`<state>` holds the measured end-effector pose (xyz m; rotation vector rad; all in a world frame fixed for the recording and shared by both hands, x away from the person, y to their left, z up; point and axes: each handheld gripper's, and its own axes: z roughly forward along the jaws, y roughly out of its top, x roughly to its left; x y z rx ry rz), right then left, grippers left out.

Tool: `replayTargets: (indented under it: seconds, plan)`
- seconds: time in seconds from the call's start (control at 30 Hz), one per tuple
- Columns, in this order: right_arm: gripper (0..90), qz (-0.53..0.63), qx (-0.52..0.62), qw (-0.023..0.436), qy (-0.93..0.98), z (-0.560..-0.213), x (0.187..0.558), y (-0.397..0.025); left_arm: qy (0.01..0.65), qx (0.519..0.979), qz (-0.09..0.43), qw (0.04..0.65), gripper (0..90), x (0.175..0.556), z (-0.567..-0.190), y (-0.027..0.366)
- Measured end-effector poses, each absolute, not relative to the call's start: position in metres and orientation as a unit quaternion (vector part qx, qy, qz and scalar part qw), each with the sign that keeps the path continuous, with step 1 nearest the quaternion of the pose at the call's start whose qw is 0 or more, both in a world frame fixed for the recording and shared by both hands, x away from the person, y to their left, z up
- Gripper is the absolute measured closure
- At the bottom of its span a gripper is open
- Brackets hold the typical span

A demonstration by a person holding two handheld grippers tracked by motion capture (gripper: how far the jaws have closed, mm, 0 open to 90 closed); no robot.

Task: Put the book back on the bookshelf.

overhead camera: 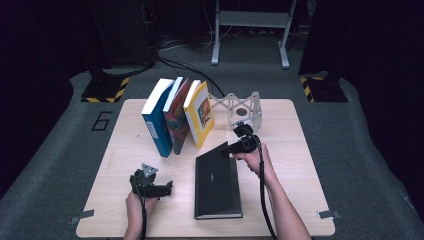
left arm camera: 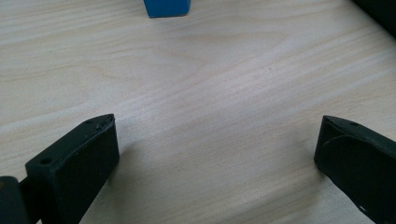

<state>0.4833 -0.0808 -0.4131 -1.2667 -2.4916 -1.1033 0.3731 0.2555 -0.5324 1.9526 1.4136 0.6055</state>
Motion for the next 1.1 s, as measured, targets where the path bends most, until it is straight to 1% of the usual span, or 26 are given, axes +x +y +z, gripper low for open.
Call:
replayTargets:
  seconds: [0.03, 0.23, 0.37, 0.67, 0.73, 0.93, 1.0, 1.1]
  plan:
    - [73.0, -0.363, -0.423, 0.072, -0.827, -0.412, 0.484, -0.082, 0.538, 0.744, 0.231, 0.322, 0.0, 0.373, -0.532, 0.255]
    - [72.7, -0.351, -0.431, 0.054, -0.83, -0.404, 0.494, -0.088, 0.539, 0.744, 0.231, 0.322, 0.0, 0.373, -0.532, 0.255]
    - [71.7, -0.353, -0.441, 0.044, -0.824, -0.404, 0.492, -0.087, 0.538, 0.744, 0.231, 0.322, 0.0, 0.373, -0.532, 0.256]
    - [68.0, -0.365, -0.47, -0.011, -0.804, -0.412, 0.478, -0.081, 0.539, 0.743, 0.231, 0.322, 0.0, 0.373, -0.532, 0.255]
    - [67.9, -0.367, -0.475, -0.007, -0.8, -0.414, 0.479, -0.082, 0.539, 0.744, 0.231, 0.322, 0.0, 0.373, -0.532, 0.256]
    - [63.7, -0.368, -0.491, 0.012, -0.79, -0.426, 0.478, -0.086, 0.538, 0.744, 0.231, 0.322, 0.0, 0.373, -0.532, 0.256]
    - [63.9, -0.375, -0.494, 0.021, -0.784, -0.431, 0.477, -0.086, 0.539, 0.744, 0.231, 0.322, 0.0, 0.373, -0.532, 0.256]
    - [62.7, -0.375, -0.491, 0.014, -0.786, -0.436, 0.473, -0.084, 0.538, 0.744, 0.231, 0.322, 0.0, 0.373, -0.532, 0.256]
